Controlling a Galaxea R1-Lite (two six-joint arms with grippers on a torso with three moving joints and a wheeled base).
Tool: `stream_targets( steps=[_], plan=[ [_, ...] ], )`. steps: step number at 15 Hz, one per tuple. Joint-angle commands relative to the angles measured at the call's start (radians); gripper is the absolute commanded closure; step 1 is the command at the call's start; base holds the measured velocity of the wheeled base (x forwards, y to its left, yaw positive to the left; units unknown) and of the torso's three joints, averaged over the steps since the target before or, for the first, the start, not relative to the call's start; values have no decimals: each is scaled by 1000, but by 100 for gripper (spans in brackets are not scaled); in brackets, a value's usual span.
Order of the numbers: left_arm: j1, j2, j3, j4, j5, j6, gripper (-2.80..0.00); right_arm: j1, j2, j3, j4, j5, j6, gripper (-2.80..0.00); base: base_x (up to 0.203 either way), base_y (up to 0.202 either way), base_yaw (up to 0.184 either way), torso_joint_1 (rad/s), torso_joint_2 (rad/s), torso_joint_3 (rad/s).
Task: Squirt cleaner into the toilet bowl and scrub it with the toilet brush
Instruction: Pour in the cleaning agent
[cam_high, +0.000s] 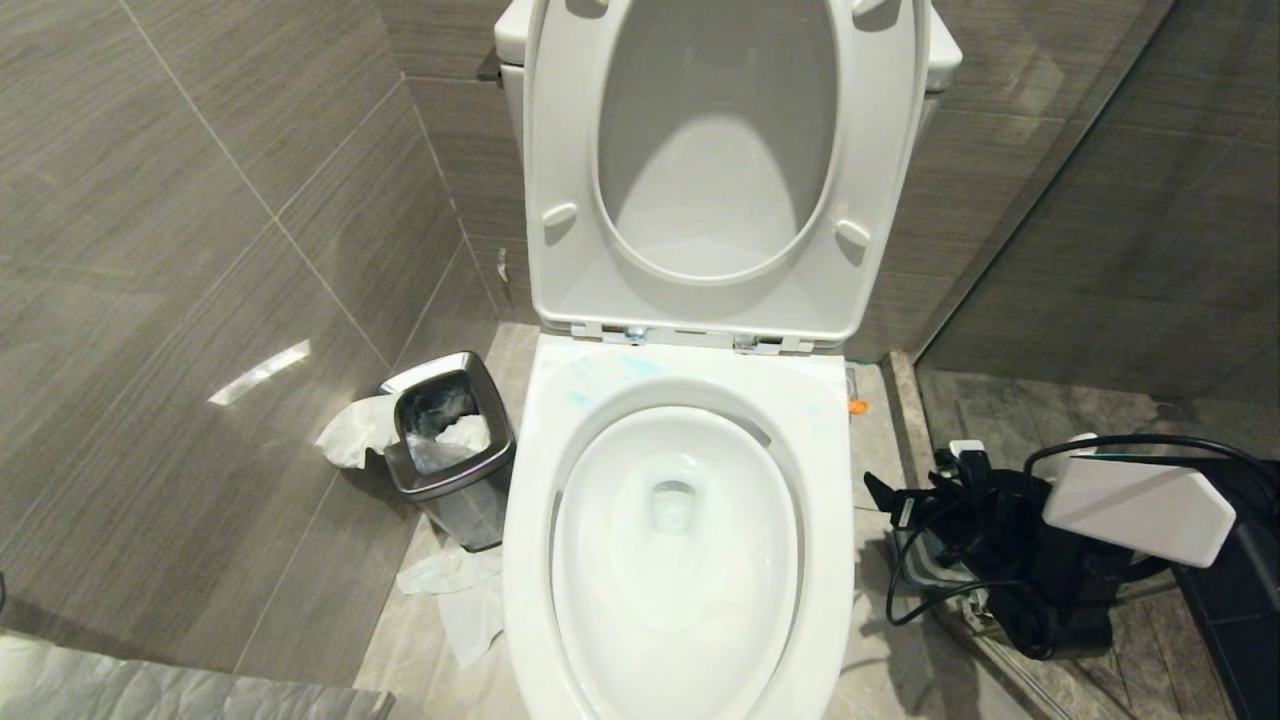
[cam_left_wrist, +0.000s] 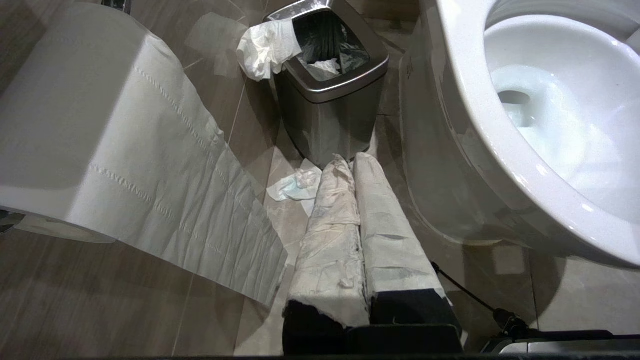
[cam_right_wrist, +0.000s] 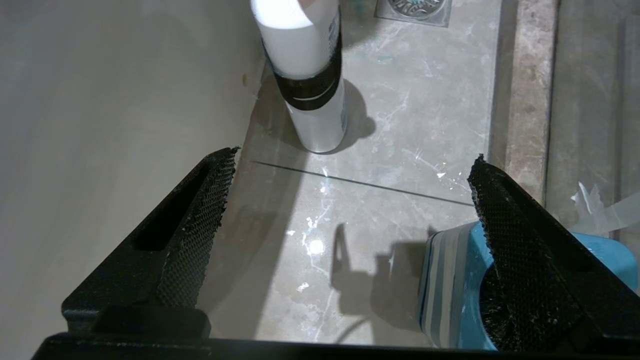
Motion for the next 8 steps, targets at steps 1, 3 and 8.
stream_targets(
  steps=[1, 3, 8],
  plan=[
    [0, 2, 3, 0, 1, -1, 0, 2, -3, -3, -9, 2, 1, -280, 0, 0, 0, 0, 0, 0],
    [0, 2, 2, 0, 1, -2, 0, 3, -4, -2, -9, 7, 2, -280, 0, 0, 0, 0, 0, 0],
    [0, 2, 2, -2, 1, 0, 0, 7, -5, -4, -9, 34, 21, -280, 0, 0, 0, 1, 2, -91]
  ],
)
